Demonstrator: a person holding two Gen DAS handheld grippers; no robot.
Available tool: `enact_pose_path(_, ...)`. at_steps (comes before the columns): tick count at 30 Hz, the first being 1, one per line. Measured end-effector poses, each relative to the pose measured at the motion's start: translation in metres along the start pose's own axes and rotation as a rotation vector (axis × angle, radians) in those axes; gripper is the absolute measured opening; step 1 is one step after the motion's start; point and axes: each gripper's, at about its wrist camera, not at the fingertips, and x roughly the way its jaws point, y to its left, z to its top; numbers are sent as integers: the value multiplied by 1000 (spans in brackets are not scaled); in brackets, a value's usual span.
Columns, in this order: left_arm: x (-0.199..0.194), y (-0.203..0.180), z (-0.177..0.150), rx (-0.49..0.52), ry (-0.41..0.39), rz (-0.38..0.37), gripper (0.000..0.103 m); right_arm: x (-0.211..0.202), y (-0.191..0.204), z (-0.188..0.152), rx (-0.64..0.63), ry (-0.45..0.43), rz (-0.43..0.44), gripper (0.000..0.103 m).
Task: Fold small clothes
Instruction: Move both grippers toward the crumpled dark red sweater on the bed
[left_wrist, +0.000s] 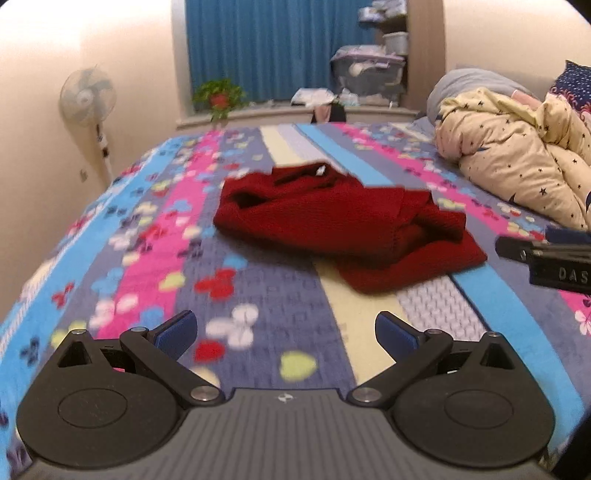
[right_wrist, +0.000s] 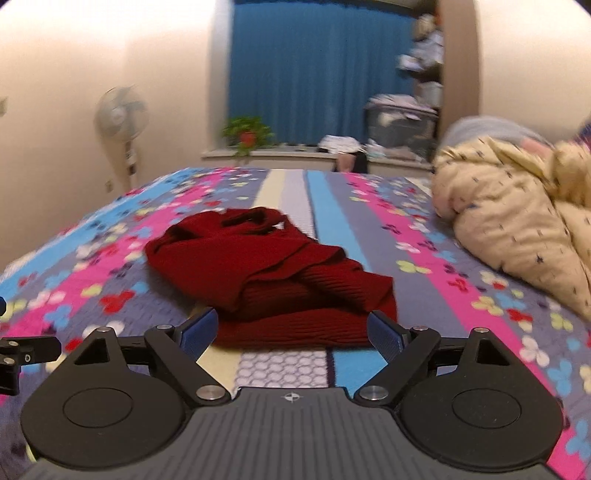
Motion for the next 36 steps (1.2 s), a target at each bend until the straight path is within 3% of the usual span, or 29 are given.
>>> enact_pose_path(4, 14, 8, -11, -63, -21, -25, 103, 8, -9, 2, 73, 41, -15, 89)
enact_pose_path(6, 32, 11, -18, -138, 115, -21, 102, 11, -7, 1, 63, 62, -10, 89)
enact_pose_path(7, 36, 13, -17, -176, 134, -32, 102, 13, -4, 1, 49, 75, -8, 89)
enact_pose_path(17, 48, 13, -9, -189, 96, -36, 102, 35, 7, -7, 6, 156, -10, 88)
enact_pose_path(36, 47, 15, -2, -212, 79, -29, 102, 41, 18, -8, -43, 128, 6, 85)
